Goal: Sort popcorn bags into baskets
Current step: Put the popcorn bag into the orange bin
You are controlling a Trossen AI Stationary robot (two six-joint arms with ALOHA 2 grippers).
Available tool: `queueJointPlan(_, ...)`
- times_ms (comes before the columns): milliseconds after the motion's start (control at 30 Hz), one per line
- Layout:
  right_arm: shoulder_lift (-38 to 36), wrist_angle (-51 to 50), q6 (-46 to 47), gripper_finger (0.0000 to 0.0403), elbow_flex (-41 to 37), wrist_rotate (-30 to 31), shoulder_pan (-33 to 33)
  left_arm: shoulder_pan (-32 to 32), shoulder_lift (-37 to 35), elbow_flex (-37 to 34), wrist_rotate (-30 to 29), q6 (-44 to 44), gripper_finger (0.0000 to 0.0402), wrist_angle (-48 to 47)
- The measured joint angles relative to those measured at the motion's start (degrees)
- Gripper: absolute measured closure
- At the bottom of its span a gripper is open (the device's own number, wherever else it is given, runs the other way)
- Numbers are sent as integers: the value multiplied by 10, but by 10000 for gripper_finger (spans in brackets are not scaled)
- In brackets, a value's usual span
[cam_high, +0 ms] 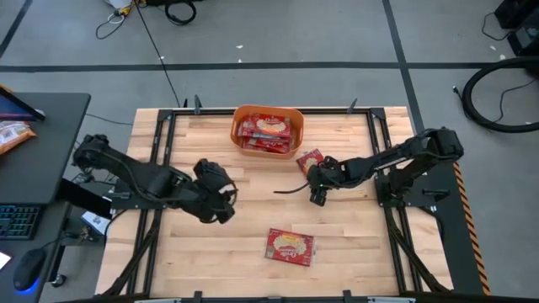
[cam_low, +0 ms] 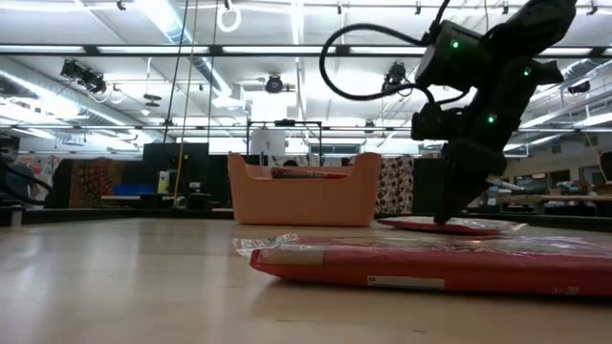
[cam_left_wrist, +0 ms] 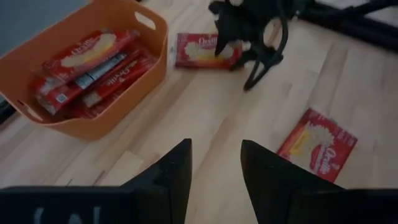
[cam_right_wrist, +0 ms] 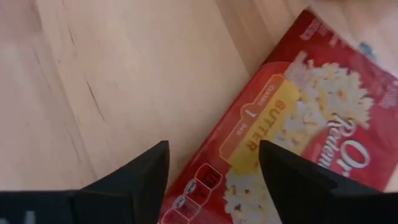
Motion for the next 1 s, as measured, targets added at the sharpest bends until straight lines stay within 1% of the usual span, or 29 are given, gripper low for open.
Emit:
queueJointPlan(167,31,16,-1,139,1,4,-1,3,-27,0,-15,4,260,1)
queueJointPlan(300,59,14,0,160,5,10,0,3,-36,0,-19,5,260,-2)
queueJointPlan(433,61,14,-6,209,5,10,4,2,-38,0,-16,5,260,-2)
queueJointPlan(633,39,7,-38,316,0,10,11,1,-38,0,-14,5,260,-3)
queueJointPlan(767,39,7,-38,385,0,-15,10,1,-38,0,-10,5,260,-3)
queueJointPlan(833,36,6,-35,395,1,-31,12,1,-38,0,-5,5,260,-3)
queueJointPlan(933,23,-6,-22,390,0,-49,22,1,-38,0,-3,1,260,-3)
queueJointPlan(1000,5,-18,-19,395,-2,-60,29,1,-38,0,-3,-1,260,-3)
